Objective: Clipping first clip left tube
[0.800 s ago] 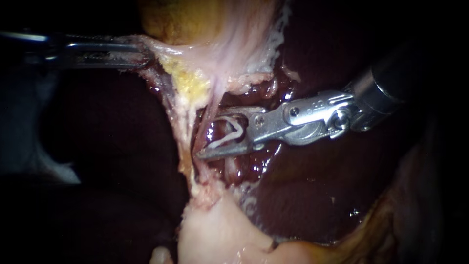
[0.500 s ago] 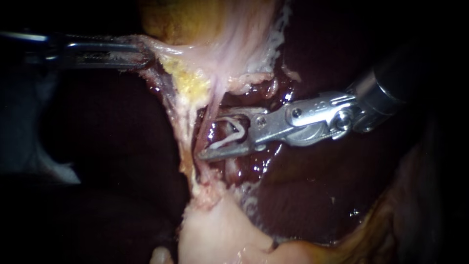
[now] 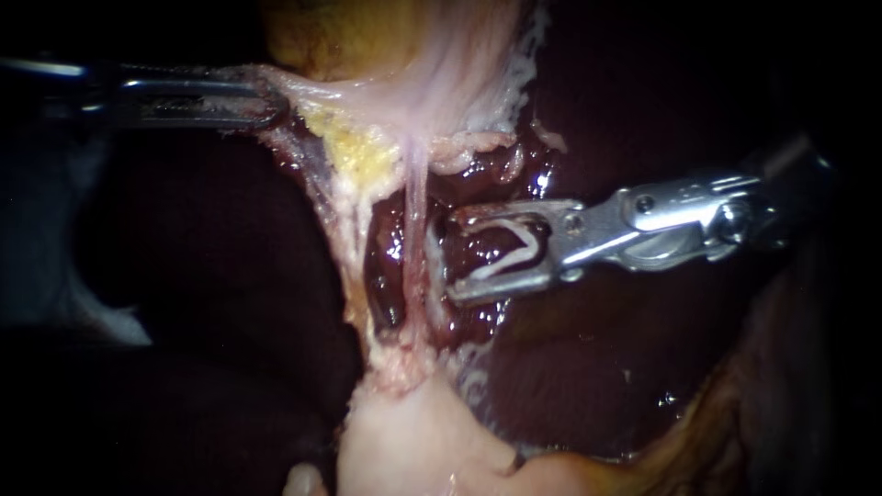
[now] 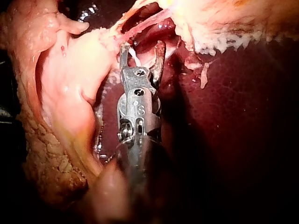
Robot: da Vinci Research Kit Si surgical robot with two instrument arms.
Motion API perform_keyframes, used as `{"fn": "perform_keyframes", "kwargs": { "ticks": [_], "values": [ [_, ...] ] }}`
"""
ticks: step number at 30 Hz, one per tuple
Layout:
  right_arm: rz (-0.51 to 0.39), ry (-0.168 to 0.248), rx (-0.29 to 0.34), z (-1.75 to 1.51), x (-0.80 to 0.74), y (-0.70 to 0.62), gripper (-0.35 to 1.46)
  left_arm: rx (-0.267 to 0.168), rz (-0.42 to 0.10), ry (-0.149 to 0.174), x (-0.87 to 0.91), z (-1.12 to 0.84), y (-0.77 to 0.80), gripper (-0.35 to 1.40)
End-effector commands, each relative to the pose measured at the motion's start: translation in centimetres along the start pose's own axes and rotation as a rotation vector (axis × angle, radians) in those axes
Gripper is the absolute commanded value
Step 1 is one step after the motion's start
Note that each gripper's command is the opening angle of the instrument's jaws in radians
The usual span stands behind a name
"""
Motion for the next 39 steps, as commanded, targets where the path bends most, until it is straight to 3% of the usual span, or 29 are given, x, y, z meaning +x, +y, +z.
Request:
{"fn": "perform_keyframes", "kwargs": {
  "ticks": [1,10,18,23,33,39],
  "values": [
    [0.005,0.007,0.001,-0.02,0.02,-0.04,0.43,-0.001,0.0,0.0,0.0,0.0,0.0,-0.35],
    [0.045,0.043,0.025,0.03,0.3,-0.32,0.42,-0.003,0.001,-0.001,-0.01,-0.02,0.0,-0.35],
    [0.058,0.045,0.044,0.35,0.37,-0.36,0.42,-0.003,0.001,-0.001,-0.01,-0.03,-0.01,-0.35],
    [0.055,0.044,0.048,0.56,0.29,-0.31,0.44,-0.003,0.001,-0.001,-0.01,-0.03,0.0,-0.35],
    [0.056,0.038,0.059,0.89,-0.04,-0.19,0.45,-0.001,0.0,0.0,-0.02,-0.04,0.03,-0.35],
    [0.052,0.036,0.076,1.04,-0.12,-0.1,0.45,0.0,-0.001,0.0,-0.01,-0.04,0.06,-0.35]
  ]
}}
